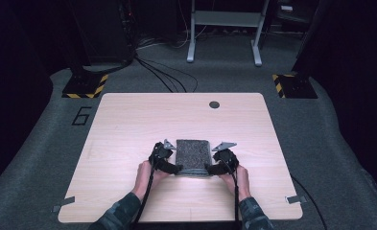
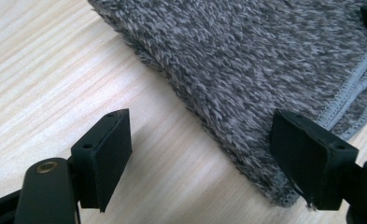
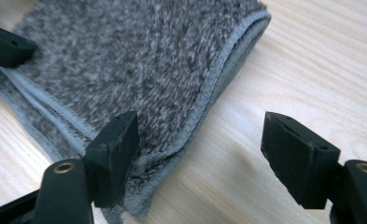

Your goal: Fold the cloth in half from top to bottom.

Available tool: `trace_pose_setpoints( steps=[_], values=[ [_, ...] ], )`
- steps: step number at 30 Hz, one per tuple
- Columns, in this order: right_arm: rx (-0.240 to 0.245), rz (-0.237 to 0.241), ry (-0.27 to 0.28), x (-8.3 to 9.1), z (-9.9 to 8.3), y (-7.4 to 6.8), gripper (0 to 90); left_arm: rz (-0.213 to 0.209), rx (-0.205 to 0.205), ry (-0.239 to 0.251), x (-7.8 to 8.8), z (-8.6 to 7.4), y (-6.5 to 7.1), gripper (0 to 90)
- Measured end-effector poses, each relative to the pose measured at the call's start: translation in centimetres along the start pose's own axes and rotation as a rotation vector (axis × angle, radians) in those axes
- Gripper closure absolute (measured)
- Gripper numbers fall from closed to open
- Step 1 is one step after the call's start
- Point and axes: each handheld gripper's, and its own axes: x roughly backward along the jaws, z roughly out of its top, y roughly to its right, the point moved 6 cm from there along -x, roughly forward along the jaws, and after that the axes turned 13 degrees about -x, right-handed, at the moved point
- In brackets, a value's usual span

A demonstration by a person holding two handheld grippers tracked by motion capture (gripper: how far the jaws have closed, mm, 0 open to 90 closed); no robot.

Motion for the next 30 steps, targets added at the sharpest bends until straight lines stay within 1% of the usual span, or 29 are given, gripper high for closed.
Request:
trace_pose_setpoints(
  steps=[1,2,3,4,5,9,11,13,14,15,16,17,18,19,21,22,23,24,25,26,27,29,30],
  values=[
    [0.007,-0.007,-0.001,-0.1,0.0,0.0,25.3,0.008,-0.011,-0.007,0.1,0.0,0.0,21.0],
    [0.011,-0.012,-0.005,-0.1,0.0,0.0,24.6,0.018,-0.011,-0.004,0.0,-0.1,0.1,20.8],
    [0.017,-0.016,-0.005,-0.3,0.0,0.0,23.7,0.023,-0.005,-0.004,0.0,-0.2,0.1,20.7],
    [0.013,-0.018,-0.007,-0.4,-0.1,-0.1,22.8,0.021,-0.010,-0.002,0.0,-0.3,0.1,20.7],
    [0.016,-0.023,-0.008,-0.6,-0.1,-0.1,21.5,0.026,0.000,0.006,0.0,-0.3,0.2,20.6],
    [-0.003,-0.014,-0.006,-0.8,-0.2,0.3,18.0,0.027,0.013,0.017,0.0,-0.5,0.1,19.5],
    [-0.002,-0.016,-0.008,-0.8,-0.2,0.3,17.6,0.022,0.020,0.016,0.0,-0.5,0.1,18.2],
    [0.005,-0.015,-0.008,-0.7,-0.1,0.3,16.2,0.029,0.013,0.015,0.3,-0.5,-0.2,15.7],
    [-0.010,-0.013,0.001,-0.5,0.0,0.3,15.4,0.026,0.018,0.023,0.5,-0.5,-0.2,15.5],
    [-0.006,-0.007,0.010,-0.2,0.1,0.3,15.2,0.031,0.023,0.030,0.7,-0.5,-0.3,15.1],
    [-0.010,-0.003,0.010,0.0,0.2,0.3,14.6,0.033,0.023,0.033,1.1,-0.5,-0.4,14.9],
    [-0.005,-0.003,0.020,0.3,0.3,0.4,14.6,0.036,0.032,0.045,1.4,-0.6,-0.5,14.3],
    [-0.020,0.000,0.028,0.7,0.4,0.3,14.6,0.041,0.039,0.053,1.7,-0.6,-0.6,14.0],
    [-0.010,0.001,0.041,1.1,0.5,0.5,14.5,0.043,0.045,0.059,2.1,-0.8,-0.8,13.5],
    [-0.023,0.001,0.059,2.0,0.6,0.7,14.0,0.056,0.046,0.067,3.1,-1.1,-1.1,11.8],
    [-0.027,0.007,0.072,2.5,0.7,0.9,14.0,0.070,0.058,0.084,3.7,-1.4,-1.3,11.7],
    [-0.030,0.003,0.083,3.1,0.7,1.2,13.7,0.073,0.057,0.087,4.0,-1.5,-1.4,11.5],
    [-0.041,0.001,0.089,3.4,0.7,1.2,13.3,0.082,0.057,0.086,4.7,-1.9,-1.6,11.2],
    [-0.030,0.003,0.098,3.9,0.6,1.6,13.3,0.098,0.066,0.088,5.4,-2.3,-2.0,10.5],
    [-0.040,-0.004,0.110,4.5,0.5,1.9,13.1,0.115,0.076,0.102,6.0,-2.7,-2.2,9.6],
    [-0.040,-0.012,0.114,5.1,0.3,2.3,12.8,0.131,0.083,0.104,6.7,-3.2,-2.5,9.0],
    [-0.053,-0.026,0.127,5.9,-0.1,3.0,12.3,0.161,0.089,0.099,7.8,-4.3,-3.2,8.6],
    [-0.056,-0.035,0.134,6.2,-0.4,3.5,12.1,0.166,0.101,0.097,8.3,-4.9,-3.6,8.6]
  ],
)
